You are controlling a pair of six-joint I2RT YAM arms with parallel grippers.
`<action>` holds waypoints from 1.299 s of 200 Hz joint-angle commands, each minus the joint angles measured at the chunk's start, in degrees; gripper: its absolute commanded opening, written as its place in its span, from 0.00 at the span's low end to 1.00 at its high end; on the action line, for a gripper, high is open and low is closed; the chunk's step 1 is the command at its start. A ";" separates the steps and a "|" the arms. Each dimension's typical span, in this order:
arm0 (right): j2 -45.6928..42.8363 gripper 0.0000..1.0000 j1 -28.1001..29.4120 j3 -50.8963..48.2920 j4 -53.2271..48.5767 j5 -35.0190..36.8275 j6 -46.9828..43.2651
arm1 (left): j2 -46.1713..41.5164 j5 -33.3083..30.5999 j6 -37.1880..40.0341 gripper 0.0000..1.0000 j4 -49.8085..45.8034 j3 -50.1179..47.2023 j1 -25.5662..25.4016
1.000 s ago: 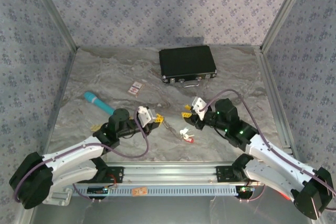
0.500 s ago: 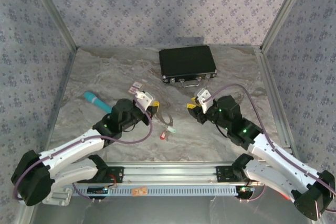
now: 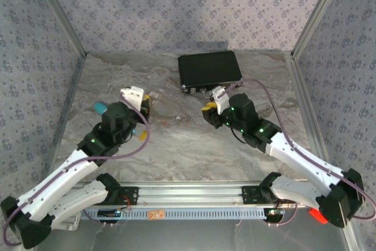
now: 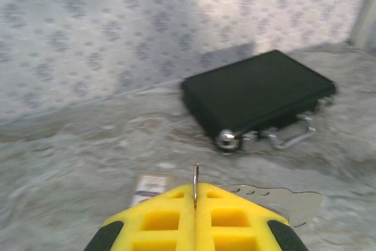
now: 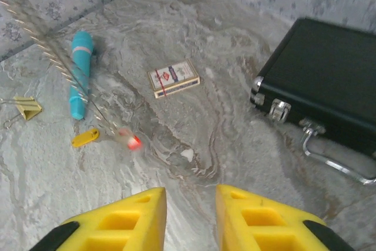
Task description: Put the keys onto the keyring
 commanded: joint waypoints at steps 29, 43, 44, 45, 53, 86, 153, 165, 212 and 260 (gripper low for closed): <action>16.26 0.29 6.15 10.11 -0.46 2.42 10.72 | -5.65 -9.87 1.07 0.00 -10.04 6.04 5.54; 21.19 0.30 8.00 13.33 -0.92 3.34 13.14 | -6.74 -11.30 1.30 0.00 -11.20 6.57 6.45; 21.58 0.30 8.04 13.70 -0.97 3.35 13.29 | -6.82 -11.49 1.27 0.00 -11.24 6.62 6.52; 21.91 0.31 8.23 13.89 -1.03 3.41 13.41 | -6.90 -11.68 1.25 0.00 -11.34 6.64 6.55; 24.93 0.31 9.34 16.29 -2.03 4.18 15.00 | -7.57 -12.78 0.90 0.00 -12.06 6.65 7.05; 36.60 0.33 12.88 26.25 -5.24 0.87 11.62 | -10.59 -18.17 -2.40 0.00 -14.69 5.10 8.34; 53.41 0.34 17.64 35.21 1.27 -0.16 -5.19 | -19.24 -28.56 -11.69 0.00 -19.57 -1.03 8.54; 56.58 0.35 18.02 38.49 0.03 0.22 -5.53 | -19.50 -28.95 -12.65 0.00 -20.76 -0.85 8.54; 64.50 0.38 18.75 46.42 -4.10 1.07 -4.41 | -22.06 -29.48 -14.05 0.00 -20.85 -2.49 8.54; 68.67 0.40 19.04 51.24 -6.90 -0.84 -4.64 | -22.74 -29.42 -14.25 0.00 -21.64 -2.69 8.59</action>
